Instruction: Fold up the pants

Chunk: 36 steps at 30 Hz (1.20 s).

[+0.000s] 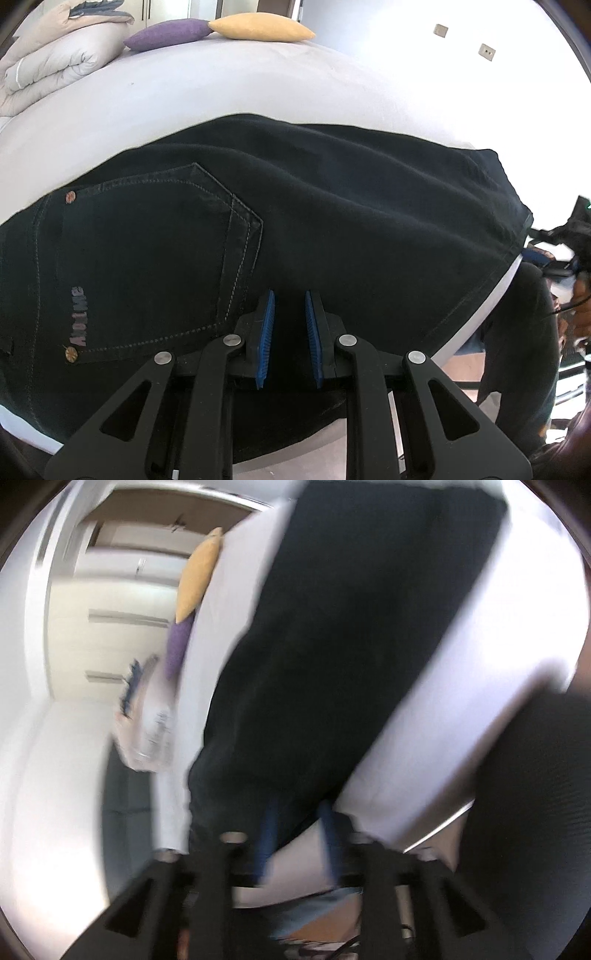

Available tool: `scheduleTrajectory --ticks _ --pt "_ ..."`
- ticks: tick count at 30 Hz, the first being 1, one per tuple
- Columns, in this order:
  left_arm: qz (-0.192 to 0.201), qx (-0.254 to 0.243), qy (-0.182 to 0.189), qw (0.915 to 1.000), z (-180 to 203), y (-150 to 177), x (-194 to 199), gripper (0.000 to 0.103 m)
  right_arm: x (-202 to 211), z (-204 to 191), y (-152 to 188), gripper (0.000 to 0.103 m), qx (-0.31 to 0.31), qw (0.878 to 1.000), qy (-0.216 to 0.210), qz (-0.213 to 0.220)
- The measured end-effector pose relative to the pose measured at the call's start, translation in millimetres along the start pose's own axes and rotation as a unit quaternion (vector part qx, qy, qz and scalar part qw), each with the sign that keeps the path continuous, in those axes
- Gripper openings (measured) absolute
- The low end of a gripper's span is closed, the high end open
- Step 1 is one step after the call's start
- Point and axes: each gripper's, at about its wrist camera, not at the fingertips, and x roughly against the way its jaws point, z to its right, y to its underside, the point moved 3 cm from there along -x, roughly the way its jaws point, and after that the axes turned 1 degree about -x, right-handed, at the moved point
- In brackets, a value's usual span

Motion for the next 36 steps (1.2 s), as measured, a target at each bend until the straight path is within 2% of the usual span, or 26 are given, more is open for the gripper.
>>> scheduleTrajectory --ticks 1,3,4,5,8,11,13,14,15,18,20,21,24,26,27,28,29,31,32,34,36 --pt "0.001 -0.001 -0.001 1.0 5 -2 -1 0.017 10 -14 -8 0.041 0.033 0.999 0.022 0.02" --pt "0.003 -0.003 -0.002 1.0 5 -9 -1 0.017 22 -42 -28 0.041 0.079 0.996 0.017 0.049" --pt "0.003 -0.003 -0.002 1.0 6 -14 -3 0.017 19 -52 -34 0.036 0.094 0.994 0.01 0.048" --pt "0.003 -0.004 -0.003 1.0 6 -18 -4 0.017 13 -63 -41 0.025 0.107 0.993 0.001 0.042" --pt "0.002 -0.017 -0.009 0.9998 9 -32 -10 0.017 -27 -84 -59 0.013 0.133 0.991 -0.024 -0.012" --pt "-0.008 -0.021 -0.016 0.9996 9 -37 -18 0.017 -80 -79 -72 0.01 0.116 0.989 -0.031 -0.081" --pt "-0.013 -0.021 -0.014 0.9996 7 -35 -23 0.017 -114 -69 -78 0.008 0.104 0.988 -0.022 -0.111" --pt "-0.013 -0.02 -0.012 0.9997 5 -34 -25 0.017 -122 -59 -84 0.0 0.095 0.989 -0.01 -0.112" --pt "-0.012 -0.017 -0.009 0.9997 3 -33 -27 0.017 -131 -50 -94 0.0 0.08 0.991 -0.009 -0.106" --pt "-0.008 -0.008 0.001 0.9999 -1 -32 -30 0.017 -133 -34 -118 0.0 0.062 0.996 -0.02 -0.067" --pt "-0.005 -0.004 0.003 1.0 -2 -32 -30 0.017 -123 -23 -141 0.0 0.044 0.999 -0.013 -0.009" --pt "-0.003 -0.002 0.004 1.0 -3 -31 -30 0.017 -112 -15 -156 0.0 0.042 0.999 -0.001 0.034" --pt "0.002 0.002 0.007 1.0 -7 -28 -28 0.017 -76 4 -178 0.0 0.014 0.99 0.059 0.13" --pt "0.004 0.005 0.01 0.9999 -12 -23 -25 0.017 -44 17 -182 0.0 -0.023 0.979 0.088 0.185" --pt "0.004 0.006 0.01 0.9999 -12 -22 -25 0.017 -30 19 -180 0.0 -0.031 0.974 0.095 0.203" --pt "0.005 0.006 0.009 0.9999 -13 -20 -24 0.017 -15 15 -172 0.008 -0.027 0.972 0.086 0.216" --pt "0.006 0.007 0.008 0.9999 -13 -19 -24 0.017 -9 8 -163 0.008 -0.017 0.974 0.073 0.216" --pt "0.007 0.011 0.006 0.9999 -13 -18 -24 0.017 -19 -23 -132 0.008 0.023 0.986 0.005 0.166" --pt "0.007 0.012 0.004 0.9999 -13 -18 -24 0.017 -32 -39 -112 0.008 0.048 0.991 -0.028 0.121" --pt "0.005 0.01 0.0 0.9999 -11 -17 -23 0.017 -66 -65 -65 0.008 0.085 0.993 -0.073 0.038" --pt "0.002 0.007 -0.004 1.0 -8 -17 -23 0.017 -95 -67 -37 0.008 0.083 0.992 -0.097 -0.022"
